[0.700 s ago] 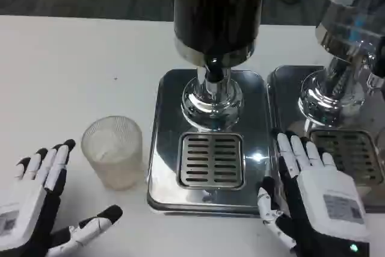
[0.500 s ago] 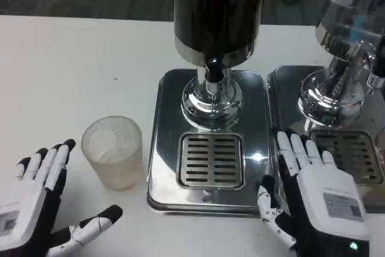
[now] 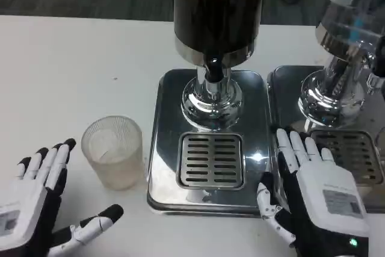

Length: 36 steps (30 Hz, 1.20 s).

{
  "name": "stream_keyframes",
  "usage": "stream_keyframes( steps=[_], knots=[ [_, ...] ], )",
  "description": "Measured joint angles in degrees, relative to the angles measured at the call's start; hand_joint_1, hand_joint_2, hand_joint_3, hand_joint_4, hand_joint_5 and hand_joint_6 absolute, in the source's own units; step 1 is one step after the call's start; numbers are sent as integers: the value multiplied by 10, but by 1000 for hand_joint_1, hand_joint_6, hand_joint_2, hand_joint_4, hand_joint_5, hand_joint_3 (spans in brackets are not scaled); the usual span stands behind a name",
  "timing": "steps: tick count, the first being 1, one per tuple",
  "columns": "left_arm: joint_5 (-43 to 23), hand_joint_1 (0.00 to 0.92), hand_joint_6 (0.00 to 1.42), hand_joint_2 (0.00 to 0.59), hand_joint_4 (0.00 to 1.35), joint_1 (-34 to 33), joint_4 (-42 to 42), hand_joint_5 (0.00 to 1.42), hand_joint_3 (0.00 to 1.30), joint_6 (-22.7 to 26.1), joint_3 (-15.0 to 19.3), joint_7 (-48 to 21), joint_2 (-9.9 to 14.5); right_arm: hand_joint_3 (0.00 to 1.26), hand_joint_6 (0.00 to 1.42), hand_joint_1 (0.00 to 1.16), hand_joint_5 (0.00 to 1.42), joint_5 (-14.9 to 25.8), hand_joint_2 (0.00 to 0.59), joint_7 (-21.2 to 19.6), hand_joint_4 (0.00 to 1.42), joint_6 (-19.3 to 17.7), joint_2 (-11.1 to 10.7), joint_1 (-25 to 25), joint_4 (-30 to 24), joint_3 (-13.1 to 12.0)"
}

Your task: Grasp the cup under the faucet to collect the drink, then remove the cup.

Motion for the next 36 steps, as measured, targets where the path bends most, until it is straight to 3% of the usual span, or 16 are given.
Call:
stream_keyframes(
  steps=[7,14,21,28,36],
  knots=[
    [-34,0,0,6,0,-8,23,0,0,-47,14,28,-1,0,0,197,0,1,586,1,0,0,-2,0,0,0],
    [-112,0,0,0,0,-48,61,0,0,-70,26,16,-12,0,0,200,0,1,586,3,0,3,-2,0,0,-1],
    [-202,0,0,0,0,-116,195,0,0,-162,20,-27,-33,0,0,202,0,2,586,3,0,9,3,0,0,-7],
    [-218,0,0,0,0,-167,300,0,0,-244,12,-32,-44,0,0,195,0,6,585,4,0,10,7,0,0,-11],
    [-176,53,0,0,0,-230,389,0,0,-262,-12,-4,-50,0,0,188,0,8,585,4,0,11,8,0,0,-12]
  ],
)
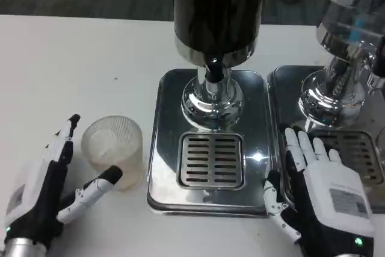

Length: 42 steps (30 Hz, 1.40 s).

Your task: Grasp the cup under the faucet to collect the drink, then remove the cup.

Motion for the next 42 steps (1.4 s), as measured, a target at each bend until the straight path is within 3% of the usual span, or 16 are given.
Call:
stream_keyframes(
  steps=[9,20,26,34,42],
  knots=[
    [15,119,0,2,0,-39,45,0,0,-7,-29,6,0,13,0,166,0,1,586,0,0,3,2,0,0,-1],
    [-11,192,188,23,0,-71,106,224,0,-59,-34,4,-8,33,0,151,0,2,584,0,0,7,6,1,0,1],
    [-24,222,310,35,128,-81,121,349,44,-77,-35,5,-11,44,0,153,0,3,583,0,0,8,10,2,0,1],
    [-23,260,567,53,342,-98,129,570,263,-75,-42,5,-10,55,0,155,0,10,582,0,0,8,11,2,0,1],
    [-20,323,672,80,510,-107,130,690,421,-69,-46,19,-10,62,1,168,0,15,585,0,0,8,11,2,0,1]
  ],
)
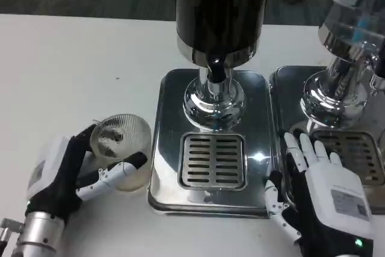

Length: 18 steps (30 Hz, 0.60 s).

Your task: Grasp the cup under the faucet to collect the drink, then remove the cup.

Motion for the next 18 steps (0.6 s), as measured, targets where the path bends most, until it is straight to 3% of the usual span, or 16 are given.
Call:
stream_keyframes(
  steps=[18],
  knots=[
    [44,390,718,104,623,16,-9,796,535,-9,4,83,0,64,16,193,0,6,586,0,0,0,2,-1,1,3]
  ],
)
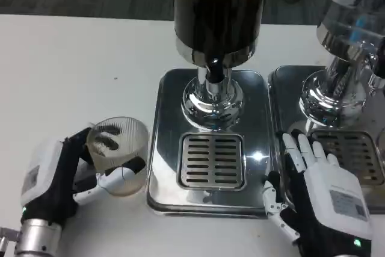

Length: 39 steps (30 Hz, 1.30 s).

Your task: Grasp the cup under the faucet to collect the drink, then remove the cup.

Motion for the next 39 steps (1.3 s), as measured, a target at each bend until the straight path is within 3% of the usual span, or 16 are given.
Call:
stream_keyframes(
  steps=[27,39],
  knots=[
    [28,464,762,82,662,-45,-8,829,584,-29,-3,35,-4,55,12,205,0,-1,586,-9,0,0,9,-1,2,-1],
    [67,477,780,72,662,-117,34,829,585,-35,-65,33,-37,54,0,206,0,-8,586,-18,0,17,12,4,-3,-2]
  ],
)
